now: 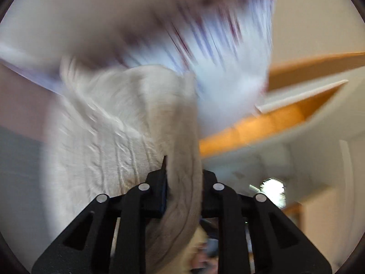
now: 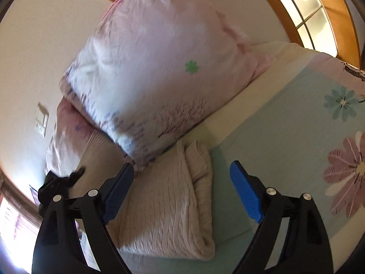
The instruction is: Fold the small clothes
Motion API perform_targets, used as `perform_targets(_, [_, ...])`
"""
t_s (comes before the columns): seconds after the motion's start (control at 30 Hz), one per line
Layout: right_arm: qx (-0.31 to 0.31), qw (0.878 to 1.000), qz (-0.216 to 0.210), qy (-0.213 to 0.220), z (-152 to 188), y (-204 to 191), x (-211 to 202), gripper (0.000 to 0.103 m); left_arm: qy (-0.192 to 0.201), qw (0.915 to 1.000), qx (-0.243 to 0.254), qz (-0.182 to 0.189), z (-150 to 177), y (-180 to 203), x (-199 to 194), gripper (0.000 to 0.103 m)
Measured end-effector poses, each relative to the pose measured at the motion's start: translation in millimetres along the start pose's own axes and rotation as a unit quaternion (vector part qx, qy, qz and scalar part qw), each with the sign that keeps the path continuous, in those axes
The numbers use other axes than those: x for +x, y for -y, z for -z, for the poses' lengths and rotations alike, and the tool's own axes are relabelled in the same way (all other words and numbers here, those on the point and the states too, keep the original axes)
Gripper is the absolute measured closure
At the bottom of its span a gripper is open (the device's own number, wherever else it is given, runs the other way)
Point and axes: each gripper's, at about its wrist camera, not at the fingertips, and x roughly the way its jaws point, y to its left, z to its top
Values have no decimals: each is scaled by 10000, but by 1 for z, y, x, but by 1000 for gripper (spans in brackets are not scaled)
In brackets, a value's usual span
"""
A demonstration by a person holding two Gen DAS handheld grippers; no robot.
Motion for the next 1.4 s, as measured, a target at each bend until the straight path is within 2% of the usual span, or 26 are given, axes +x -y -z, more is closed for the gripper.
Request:
perform_targets(0.03, [19, 10000, 54, -61, -4, 2, 5, 15, -310, 9981, -260, 474, 2, -5, 25, 77])
perform_targets(0.07, [60, 9998, 113, -145, -7, 6, 9, 15, -689, 9893, -816, 995, 7, -15, 58, 78])
perform_targets(0.1, [129, 9995, 178, -228, -11, 10, 12, 15, -706, 9877, -971, 1002, 10, -18, 65, 77])
perform_targets(0.13, [176, 9993, 176, -283, -14, 15, 11, 15, -619, 9909, -768, 917, 10, -15, 62, 76])
perform_targets(0.17, [254, 9990, 135, -353, -17, 21, 11, 15, -541, 9943, -490, 772, 9, -10, 54, 64])
perform_targets(0.2, [342, 9985, 45, -431, -20, 27, 10, 15, -339, 9986, -58, 404, 8, -5, 35, 52])
perform_targets(0.23, [396, 9978, -56, -536, -22, 31, 12, 13, -161, 9996, 206, 98, 8, -2, 21, 46])
perform_targets(0.3, [453, 9951, -179, -866, -25, 35, 24, 12, 191, 9900, 889, -1077, 10, 1, -13, 33])
perform_targets(0.37, [452, 9894, -282, -1348, -23, 33, 48, 12, 93, 9753, 1138, -1891, 16, -10, -25, 31])
perform_targets(0.5, [124, 9795, -117, -2008, -12, 17, 85, 12, -453, 9569, 1113, -2646, 27, -34, -5, 28])
perform_targets(0.6, [74, 9728, -48, -2313, -3, 12, 101, 12, -560, 9564, 1059, -2665, 31, -43, 18, 22])
perform_targets(0.63, [18, 9731, -34, -2303, -1, 10, 101, 13, -545, 9580, 1032, -2620, 32, -43, 24, 22])
perform_targets(0.67, [-78, 9734, 38, -2290, 1, 8, 101, 22, -527, 9606, 1019, -2532, 33, -42, 34, 22])
perform_targets(0.73, [60, 9715, -98, -2369, 7, 11, 102, 54, -391, 9641, 1053, -2406, 34, -42, 51, 26])
perform_targets(0.77, [203, 9726, -219, -2305, 8, 14, 102, 61, -304, 9651, 1029, -2388, 30, -41, 57, 37])
perform_targets(0.8, [305, 9734, -342, -2246, 9, 14, 100, 63, -279, 9675, 1010, -2303, 30, -43, 59, 51])
perform_targets(0.87, [329, 9745, -581, -2144, 14, 7, 93, 67, -262, 9739, 998, -2020, 31, -42, 52, 65])
perform_targets(0.93, [173, 9712, -970, -2172, 21, -14, 88, 71, -249, 9758, 1256, -1770, 37, -31, 19, 67])
perform_targets(1.03, [-324, 9598, -1404, -2408, 46, -62, 102, 75, 172, 9667, 1713, -1896, 46, -10, -38, 67])
perform_targets(1.1, [-497, 9564, -1468, -2473, 60, -85, 123, 75, 431, 9552, 1816, -2298, 44, -7, -60, 60])
perform_targets(1.13, [-619, 9573, -1331, -2490, 68, -95, 140, 75, 533, 9393, 1946, -2774, 42, -8, -67, 57])
perform_targets(1.2, [-978, 9613, -505, -2524, 80, -105, 167, 68, 644, 9033, 2091, -3689, 38, -11, -64, 52])
perform_targets(1.23, [-994, 9649, -344, -2408, 79, -106, 166, 58, 667, 8941, 2043, -3929, 35, -17, -74, 52])
perform_targets(1.27, [-950, 9701, -325, -2210, 79, -108, 159, 57, 761, 8922, 2009, -3974, 40, -17, -84, 48])
perform_targets(1.33, [-1241, 9824, -141, -1387, 74, -119, 121, 57, 885, 8860, 2072, -4052, 51, -13, -97, 26])
perform_targets(1.4, [-1418, 9838, -459, -1001, 74, -130, 91, 53, 1090, 8740, 2215, -4186, 69, -11, -113, 18])
